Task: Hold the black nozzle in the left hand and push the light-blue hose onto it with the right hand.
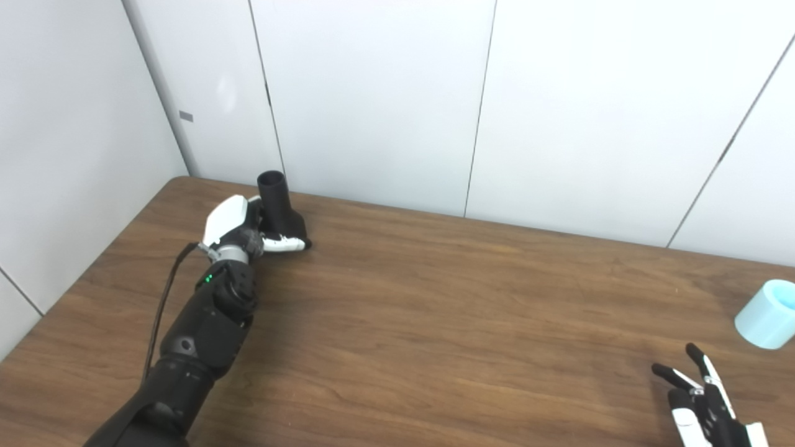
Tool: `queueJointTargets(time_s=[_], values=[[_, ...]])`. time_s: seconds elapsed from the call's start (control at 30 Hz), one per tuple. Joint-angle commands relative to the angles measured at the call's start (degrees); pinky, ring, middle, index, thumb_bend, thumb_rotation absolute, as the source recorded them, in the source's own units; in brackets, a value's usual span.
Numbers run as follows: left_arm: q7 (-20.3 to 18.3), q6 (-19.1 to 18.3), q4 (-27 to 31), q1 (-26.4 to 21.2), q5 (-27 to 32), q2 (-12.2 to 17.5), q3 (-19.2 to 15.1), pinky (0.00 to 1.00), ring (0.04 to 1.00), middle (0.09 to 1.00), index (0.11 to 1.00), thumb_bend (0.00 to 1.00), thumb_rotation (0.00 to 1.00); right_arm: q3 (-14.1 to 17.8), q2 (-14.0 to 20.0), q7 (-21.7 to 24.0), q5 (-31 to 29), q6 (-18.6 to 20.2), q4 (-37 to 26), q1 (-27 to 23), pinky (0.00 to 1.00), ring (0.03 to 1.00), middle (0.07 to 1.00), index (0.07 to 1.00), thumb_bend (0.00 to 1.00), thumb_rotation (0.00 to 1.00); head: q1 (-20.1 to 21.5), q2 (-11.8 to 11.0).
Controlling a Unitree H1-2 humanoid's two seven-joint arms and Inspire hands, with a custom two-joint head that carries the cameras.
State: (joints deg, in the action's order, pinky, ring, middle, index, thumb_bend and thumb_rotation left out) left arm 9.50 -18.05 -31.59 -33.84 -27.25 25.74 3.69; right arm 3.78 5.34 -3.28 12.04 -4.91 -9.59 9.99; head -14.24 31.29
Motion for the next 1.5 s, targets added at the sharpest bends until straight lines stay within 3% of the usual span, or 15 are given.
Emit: queueJointTargets(time_s=[0.0, 0.03, 0.1, 0.17, 0.27, 0.5, 0.67, 0.87, 1.03, 1.27, 1.47], values=[[-1.09, 1.45, 0.27, -2.26, 1.49, 0.93, -0.38, 0.47, 0.545, 0.556, 0.669, 0.65, 0.03, -0.05, -0.28, -0.28, -0.29, 0.33, 0.20, 1.93, 0.94, 0.846, 0.772, 0.944, 0.34, 0.88, -0.06, 0.12], [-1.41, 1.42, 0.65, -2.03, 1.67, 0.95, -0.44, 0.47, 0.527, 0.518, 0.590, 0.59, 0.01, 0.01, -0.24, -0.21, -0.50, 0.29, 0.12, 1.95, 0.94, 0.848, 0.771, 0.943, 0.33, 0.88, -0.10, 0.16], [-2.08, 0.34, 1.41, -1.61, 1.25, 1.03, -0.04, 0.51, 0.554, 0.533, 0.493, 0.53, 0.00, 0.09, -0.15, -0.12, -0.86, 0.09, 0.06, 1.99, 0.96, 0.861, 0.768, 0.942, 0.33, 0.88, -0.08, 0.18], [-2.25, -0.70, 1.59, -1.28, 1.21, 0.73, -0.11, 0.52, 0.561, 0.544, 0.474, 0.52, 0.00, 0.13, -0.02, -0.15, -0.82, -0.03, 0.02, 2.03, 0.98, 0.874, 0.765, 0.942, 0.33, 0.89, -0.14, 0.22], [-1.97, -1.06, 1.39, -0.80, 1.60, 0.18, -0.46, 0.54, 0.590, 0.558, 0.466, 0.51, 0.00, 0.26, 0.05, -0.15, -1.23, -0.36, 0.11, 2.03, 0.99, 0.874, 0.768, 0.941, 0.33, 0.91, -0.24, 0.33], [-2.88, -1.55, 2.66, 0.30, 1.47, 0.03, 0.29, 0.48, 0.552, 0.537, 0.475, 0.51, 0.00, 0.24, 0.15, 0.02, -1.51, -0.21, -0.12, 1.96, 0.98, 0.866, 0.764, 0.942, 0.32, 0.94, -0.33, 0.44], [-3.48, -1.88, 4.11, 1.04, 1.42, 0.10, 0.65, 0.50, 0.546, 0.531, 0.473, 0.52, 0.00, 0.15, 0.20, 0.05, -1.72, -0.37, 0.01, 1.84, 0.95, 0.851, 0.766, 0.943, 0.33, 0.96, -0.17, 0.50], [-4.75, -2.61, 8.70, 2.75, 1.32, -0.14, 0.84, 0.49, 0.538, 0.523, 0.477, 0.52, 0.00, 0.01, 0.03, -0.03, -1.55, 0.03, -0.14, 1.70, 0.99, 0.852, 0.761, 0.940, 0.33, 0.96, 0.12, 0.55], [-4.82, -1.23, 12.17, 4.73, 0.30, -0.23, 1.81, 0.45, 0.523, 0.512, 0.481, 0.52, 0.00, -0.18, -0.15, -0.11, -1.36, 0.14, 0.05, 1.54, 0.99, 0.853, 0.766, 0.941, 0.31, 0.96, 0.37, 0.61], [-3.62, 0.96, 13.72, 6.93, -1.93, 0.27, 3.88, 0.45, 0.520, 0.511, 0.480, 0.52, 0.00, -0.34, -0.32, -0.23, -1.09, 0.08, 0.35, 1.40, 0.94, 0.839, 0.772, 0.935, 0.33, 0.97, 0.74, 0.75], [-2.34, 2.65, 15.17, 8.72, -6.43, 1.22, 6.10, 0.48, 0.520, 0.505, 0.482, 0.52, 0.00, -0.46, -0.54, -0.45, -0.30, 0.74, 0.10, 1.38, 0.96, 0.840, 0.771, 0.933, 0.35, 1.00, 1.28, 1.07]])
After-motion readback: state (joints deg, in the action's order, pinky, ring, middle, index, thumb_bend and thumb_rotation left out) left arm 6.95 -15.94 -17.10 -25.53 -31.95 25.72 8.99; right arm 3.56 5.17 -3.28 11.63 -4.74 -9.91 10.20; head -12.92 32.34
